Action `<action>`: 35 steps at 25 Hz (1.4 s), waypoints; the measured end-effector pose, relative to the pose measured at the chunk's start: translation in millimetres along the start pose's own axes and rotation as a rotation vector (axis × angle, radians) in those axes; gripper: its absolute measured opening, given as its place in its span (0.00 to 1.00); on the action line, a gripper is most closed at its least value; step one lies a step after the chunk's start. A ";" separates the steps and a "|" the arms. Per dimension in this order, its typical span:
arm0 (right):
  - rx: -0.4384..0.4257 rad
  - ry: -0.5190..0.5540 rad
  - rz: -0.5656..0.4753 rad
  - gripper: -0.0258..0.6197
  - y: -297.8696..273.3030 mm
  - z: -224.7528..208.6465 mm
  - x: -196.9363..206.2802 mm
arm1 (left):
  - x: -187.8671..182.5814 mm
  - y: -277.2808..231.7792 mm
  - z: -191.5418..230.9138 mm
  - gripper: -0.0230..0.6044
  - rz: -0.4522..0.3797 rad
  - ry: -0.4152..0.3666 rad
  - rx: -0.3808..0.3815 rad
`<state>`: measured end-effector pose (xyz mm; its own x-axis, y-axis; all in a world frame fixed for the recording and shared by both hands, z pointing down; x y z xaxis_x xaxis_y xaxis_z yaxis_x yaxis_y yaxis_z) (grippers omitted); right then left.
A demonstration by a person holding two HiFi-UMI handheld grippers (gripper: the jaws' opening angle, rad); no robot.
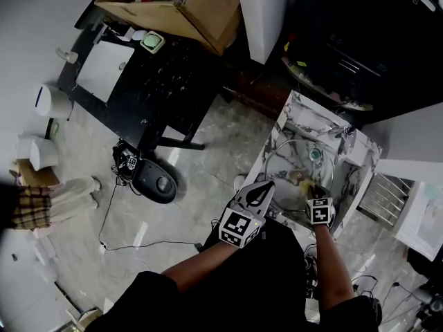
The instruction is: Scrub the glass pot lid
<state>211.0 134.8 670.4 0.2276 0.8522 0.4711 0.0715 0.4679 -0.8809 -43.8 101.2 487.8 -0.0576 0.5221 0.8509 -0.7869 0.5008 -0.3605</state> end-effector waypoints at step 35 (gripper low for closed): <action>-0.178 0.099 0.056 0.14 -13.4 68.6 -37.7 | -3.6 19.5 41.4 0.06 0.020 0.012 0.061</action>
<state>134.8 112.4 667.6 0.3300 0.8442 0.4223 0.2249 0.3642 -0.9038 -84.4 80.5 493.5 -0.0666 0.5396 0.8393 -0.8217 0.4475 -0.3530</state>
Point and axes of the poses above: the fingertips, and each gripper's own axes: y backward along the fingers, z to its left, x out of its underside, the point moved 9 cm from there along y, backward along the fingers, and after that the axes turned 6 degrees about x, right-handed, at the moved point
